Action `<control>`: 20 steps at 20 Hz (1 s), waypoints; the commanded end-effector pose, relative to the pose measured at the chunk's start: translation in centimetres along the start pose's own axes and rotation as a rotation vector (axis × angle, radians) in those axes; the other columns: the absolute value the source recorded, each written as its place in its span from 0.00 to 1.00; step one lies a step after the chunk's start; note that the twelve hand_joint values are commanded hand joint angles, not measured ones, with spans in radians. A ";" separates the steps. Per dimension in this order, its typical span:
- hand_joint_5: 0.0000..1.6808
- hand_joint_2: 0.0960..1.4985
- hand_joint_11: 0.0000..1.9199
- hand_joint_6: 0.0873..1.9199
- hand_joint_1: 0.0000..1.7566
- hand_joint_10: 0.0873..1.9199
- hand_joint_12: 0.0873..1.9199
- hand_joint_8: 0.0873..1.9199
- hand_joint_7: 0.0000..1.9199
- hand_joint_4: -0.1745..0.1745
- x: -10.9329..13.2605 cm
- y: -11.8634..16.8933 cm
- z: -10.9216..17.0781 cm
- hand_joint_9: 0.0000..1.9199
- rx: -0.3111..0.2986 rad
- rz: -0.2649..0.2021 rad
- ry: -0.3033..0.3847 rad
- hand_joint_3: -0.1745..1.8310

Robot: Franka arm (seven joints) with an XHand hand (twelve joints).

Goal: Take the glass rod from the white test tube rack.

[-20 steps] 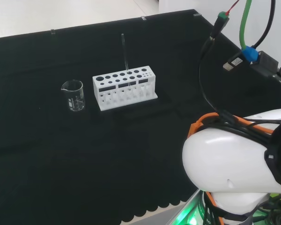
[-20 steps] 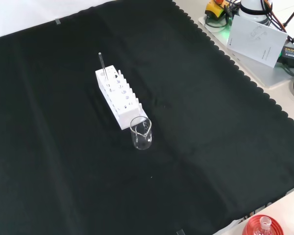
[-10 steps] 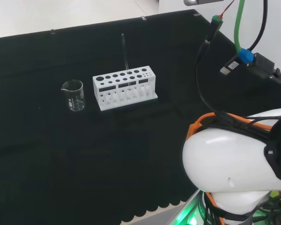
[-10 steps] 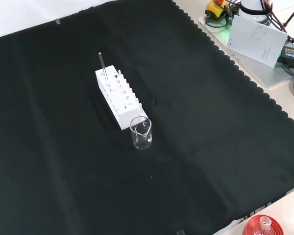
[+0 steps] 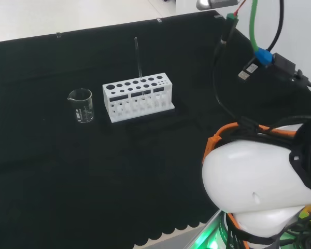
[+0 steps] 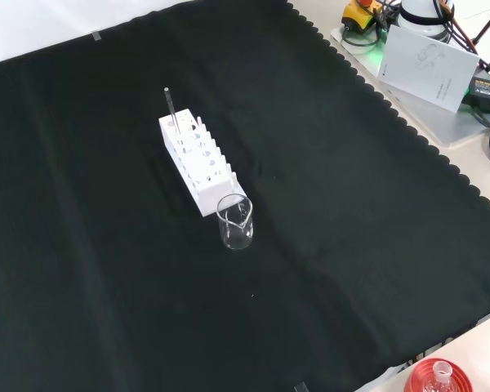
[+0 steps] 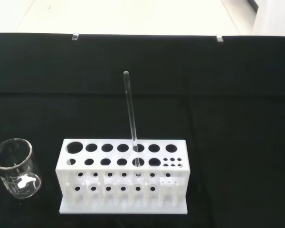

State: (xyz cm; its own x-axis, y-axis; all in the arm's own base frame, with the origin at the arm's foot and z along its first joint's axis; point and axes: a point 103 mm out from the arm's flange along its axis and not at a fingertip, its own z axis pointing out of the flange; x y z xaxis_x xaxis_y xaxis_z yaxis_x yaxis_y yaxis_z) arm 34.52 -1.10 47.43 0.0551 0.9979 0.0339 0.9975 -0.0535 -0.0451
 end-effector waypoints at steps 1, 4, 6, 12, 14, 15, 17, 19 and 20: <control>0.25 0.57 0.26 0.29 0.40 0.38 0.67 0.42 0.25 0.00 -0.3 4.5 3.1 0.33 -0.017 -0.061 0.018 0.36; 0.29 0.56 0.30 0.36 0.42 0.38 0.66 0.41 0.29 0.00 -0.4 5.8 4.1 0.36 -0.012 -0.071 0.025 0.36; 0.31 0.55 0.31 0.38 0.43 0.37 0.65 0.41 0.31 0.00 -0.5 7.0 4.9 0.38 -0.003 -0.078 0.028 0.36; 0.36 0.50 0.35 0.40 0.47 0.35 0.64 0.40 0.36 0.00 -0.7 9.8 7.3 0.42 -0.025 -0.119 0.016 0.39; 0.41 0.48 0.38 0.40 0.48 0.33 0.63 0.38 0.40 0.00 -0.6 10.7 8.1 0.46 -0.046 -0.137 0.016 0.41; 0.43 0.48 0.40 0.40 0.48 0.32 0.62 0.38 0.42 0.00 -0.6 11.1 8.6 0.47 -0.046 -0.146 0.012 0.41; 0.46 0.47 0.42 0.40 0.49 0.31 0.61 0.36 0.44 0.00 -0.6 11.9 9.7 0.50 -0.040 -0.256 -0.268 0.42; 0.47 0.46 0.44 0.39 0.49 0.30 0.61 0.36 0.46 0.00 0.0 12.9 10.8 0.52 -0.009 -0.234 -0.172 0.42; 0.48 0.46 0.44 0.39 0.49 0.29 0.60 0.35 0.47 0.00 0.1 13.3 11.4 0.52 0.005 -0.215 -0.133 0.43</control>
State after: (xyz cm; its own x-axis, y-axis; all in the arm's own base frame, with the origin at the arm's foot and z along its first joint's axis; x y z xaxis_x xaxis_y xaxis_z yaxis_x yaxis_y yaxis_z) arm 44.72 -1.87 39.34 -0.0708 0.9970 0.0316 0.9975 0.0706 0.0072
